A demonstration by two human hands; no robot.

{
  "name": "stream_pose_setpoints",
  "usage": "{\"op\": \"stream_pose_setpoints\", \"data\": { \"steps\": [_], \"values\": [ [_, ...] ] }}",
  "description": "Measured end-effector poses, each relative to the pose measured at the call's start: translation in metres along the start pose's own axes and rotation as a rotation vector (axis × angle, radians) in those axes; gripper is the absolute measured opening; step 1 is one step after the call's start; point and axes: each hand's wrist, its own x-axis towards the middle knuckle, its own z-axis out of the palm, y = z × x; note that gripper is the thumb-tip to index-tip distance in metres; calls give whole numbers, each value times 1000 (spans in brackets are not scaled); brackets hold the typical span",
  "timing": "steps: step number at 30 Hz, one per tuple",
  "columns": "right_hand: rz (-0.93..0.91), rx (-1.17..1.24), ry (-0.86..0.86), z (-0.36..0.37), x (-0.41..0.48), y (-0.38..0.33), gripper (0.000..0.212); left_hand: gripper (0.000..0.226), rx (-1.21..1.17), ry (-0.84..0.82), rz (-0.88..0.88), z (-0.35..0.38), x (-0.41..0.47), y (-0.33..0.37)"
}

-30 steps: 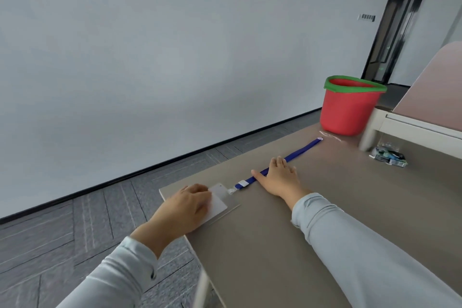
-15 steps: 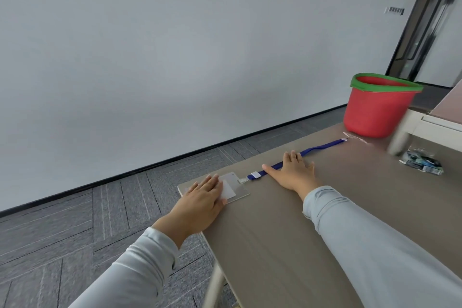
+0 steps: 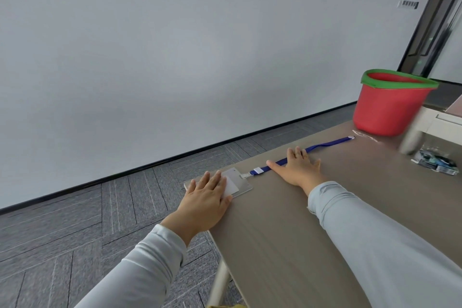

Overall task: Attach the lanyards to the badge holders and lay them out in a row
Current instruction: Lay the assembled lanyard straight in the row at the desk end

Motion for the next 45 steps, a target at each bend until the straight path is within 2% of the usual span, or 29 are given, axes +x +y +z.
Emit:
{"op": "stream_pose_setpoints", "data": {
  "steps": [8,12,17,25,31,38,45],
  "values": [
    [-11,59,26,0,2,2,91,61,-13,-5,0,-6,0,-1],
    [-29,109,71,0,4,9,88,60,-10,68,28,-15,6,5],
    [-23,133,103,-2,13,20,84,55,-33,115,156,-26,34,31],
    [96,114,162,-11,43,69,78,42,35,140,457,-35,108,103],
    [102,86,149,-13,65,87,74,32,113,73,459,-29,150,116],
    [100,71,130,-13,72,85,75,34,55,108,471,-29,153,112],
    [41,215,185,-21,50,88,66,34,52,147,473,-29,140,109]
  ]
}}
